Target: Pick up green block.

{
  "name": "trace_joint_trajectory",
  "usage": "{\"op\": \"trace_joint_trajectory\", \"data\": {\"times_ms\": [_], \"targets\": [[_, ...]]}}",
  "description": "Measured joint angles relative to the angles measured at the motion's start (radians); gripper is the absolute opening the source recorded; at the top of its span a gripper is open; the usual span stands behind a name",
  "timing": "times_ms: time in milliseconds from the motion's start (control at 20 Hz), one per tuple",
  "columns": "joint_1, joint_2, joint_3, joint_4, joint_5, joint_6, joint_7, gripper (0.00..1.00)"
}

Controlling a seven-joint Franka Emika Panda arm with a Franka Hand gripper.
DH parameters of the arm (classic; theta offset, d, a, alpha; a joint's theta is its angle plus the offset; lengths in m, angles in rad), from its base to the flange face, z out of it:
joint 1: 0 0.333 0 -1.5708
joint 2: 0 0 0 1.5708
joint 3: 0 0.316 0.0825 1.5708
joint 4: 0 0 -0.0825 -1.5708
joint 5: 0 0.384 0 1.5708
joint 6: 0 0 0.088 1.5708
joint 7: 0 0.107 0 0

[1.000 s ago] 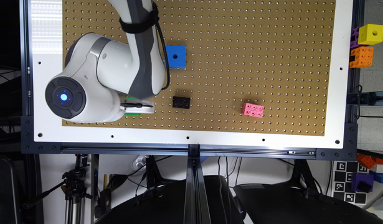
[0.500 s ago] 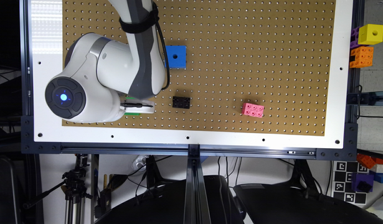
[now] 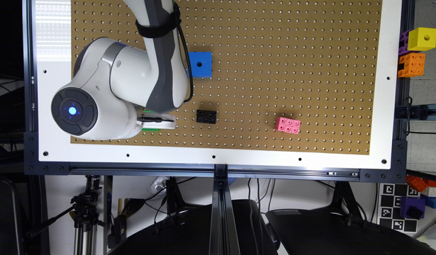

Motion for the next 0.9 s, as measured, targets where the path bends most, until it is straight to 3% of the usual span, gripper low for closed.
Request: {"op": "trace_joint_trajectory", "data": {"times_ms": [650, 900], "targets": [[0.0, -0.004, 0.0, 0.0, 0.0, -0.003, 0.0, 0.0], [0.0, -0.059, 0.0, 0.0, 0.0, -0.067, 0.0, 0.0]]}}
